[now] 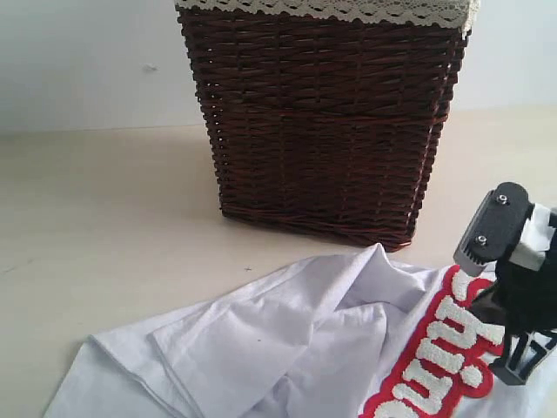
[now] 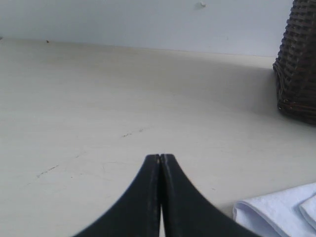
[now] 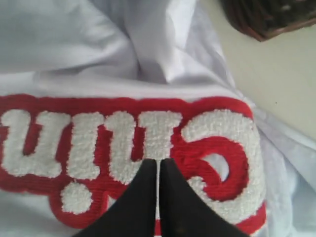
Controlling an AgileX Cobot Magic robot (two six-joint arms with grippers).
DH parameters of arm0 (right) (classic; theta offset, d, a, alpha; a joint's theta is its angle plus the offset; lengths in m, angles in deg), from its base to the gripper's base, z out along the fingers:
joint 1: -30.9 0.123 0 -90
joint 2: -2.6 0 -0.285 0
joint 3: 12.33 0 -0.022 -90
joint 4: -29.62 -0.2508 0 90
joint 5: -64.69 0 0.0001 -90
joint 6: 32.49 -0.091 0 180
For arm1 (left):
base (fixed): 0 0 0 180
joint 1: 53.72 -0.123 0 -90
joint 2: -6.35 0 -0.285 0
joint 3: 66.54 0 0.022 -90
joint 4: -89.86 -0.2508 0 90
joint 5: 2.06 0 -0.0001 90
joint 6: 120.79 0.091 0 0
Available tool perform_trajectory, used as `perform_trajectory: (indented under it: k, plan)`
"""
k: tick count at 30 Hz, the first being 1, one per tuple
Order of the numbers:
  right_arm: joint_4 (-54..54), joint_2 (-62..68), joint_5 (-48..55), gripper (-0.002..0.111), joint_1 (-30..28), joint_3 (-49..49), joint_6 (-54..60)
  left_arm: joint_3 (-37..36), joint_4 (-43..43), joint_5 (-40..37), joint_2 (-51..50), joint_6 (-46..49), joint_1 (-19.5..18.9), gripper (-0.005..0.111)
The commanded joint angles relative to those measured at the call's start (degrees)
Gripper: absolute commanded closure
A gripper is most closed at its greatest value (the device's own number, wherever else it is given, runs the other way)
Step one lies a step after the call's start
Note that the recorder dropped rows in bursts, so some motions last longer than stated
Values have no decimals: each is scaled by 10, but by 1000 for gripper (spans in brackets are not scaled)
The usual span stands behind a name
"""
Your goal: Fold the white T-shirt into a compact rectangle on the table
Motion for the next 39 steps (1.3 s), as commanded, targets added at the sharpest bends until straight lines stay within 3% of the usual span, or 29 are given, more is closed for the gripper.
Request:
perform_trajectory:
  k: [1, 4, 11, 16, 25, 32, 35, 39]
  plan:
    - [4, 71, -21, 108, -3, 1, -7, 1, 3, 2, 4, 0, 3, 107]
    - [5, 117, -58, 108, -3, 1, 12, 1, 3, 2, 4, 0, 3, 107]
    - [7, 219, -272, 108, -3, -13, 45, 1, 3, 2, 4, 0, 3, 107]
    - [5, 257, -298, 108, -3, -86, 40, 1, 3, 2, 4, 0, 3, 107]
    - [-54, 197, -188, 107, -2, -137, -24, 1, 3, 2, 4, 0, 3, 107]
    - [-67, 81, -17, 82, -2, -116, -44, 1, 3, 2, 4, 0, 3, 107]
    - [-164, 27, -26, 79, -2, -94, 68, 1, 3, 2, 4, 0, 3, 107]
    - [-348, 11, 9, 94, -2, -90, 382, 1, 3, 2, 4, 0, 3, 107]
